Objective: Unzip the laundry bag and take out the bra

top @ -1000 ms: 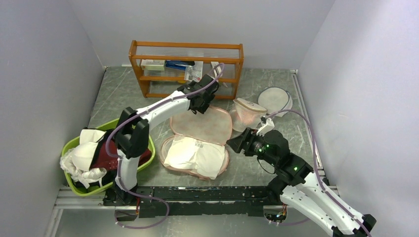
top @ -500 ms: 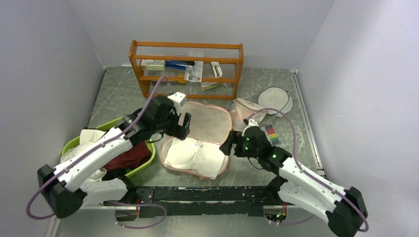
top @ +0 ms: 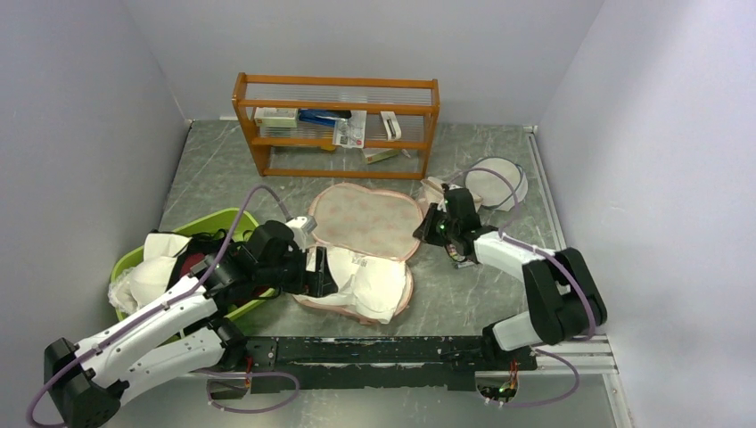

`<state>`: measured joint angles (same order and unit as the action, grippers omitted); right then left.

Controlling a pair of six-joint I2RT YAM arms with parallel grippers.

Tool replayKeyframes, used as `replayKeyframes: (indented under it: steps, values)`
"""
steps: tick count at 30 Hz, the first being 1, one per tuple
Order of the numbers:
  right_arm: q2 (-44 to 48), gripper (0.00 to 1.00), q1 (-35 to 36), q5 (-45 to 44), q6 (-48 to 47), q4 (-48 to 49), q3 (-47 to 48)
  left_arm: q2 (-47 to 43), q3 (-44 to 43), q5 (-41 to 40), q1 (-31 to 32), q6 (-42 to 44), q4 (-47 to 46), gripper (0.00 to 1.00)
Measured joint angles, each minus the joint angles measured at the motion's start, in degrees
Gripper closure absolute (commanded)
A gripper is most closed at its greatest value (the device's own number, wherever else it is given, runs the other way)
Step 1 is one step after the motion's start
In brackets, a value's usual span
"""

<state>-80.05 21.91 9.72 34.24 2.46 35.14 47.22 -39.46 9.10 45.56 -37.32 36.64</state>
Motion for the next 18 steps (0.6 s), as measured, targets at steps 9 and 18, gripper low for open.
replayKeyframes:
  steps: [9,18]
  values:
    - [-6.7,1.00,-8.5,5.7,-2.4,7.2,-0.9,3.7,1.6,-1.6,6.1,-4.1,-2.4,0.08]
    - [-2.0,0.62,-9.4,10.8,-5.4,7.4,-5.1,17.4,-7.1,-18.6,21.8,-5.6,0.5,0.14]
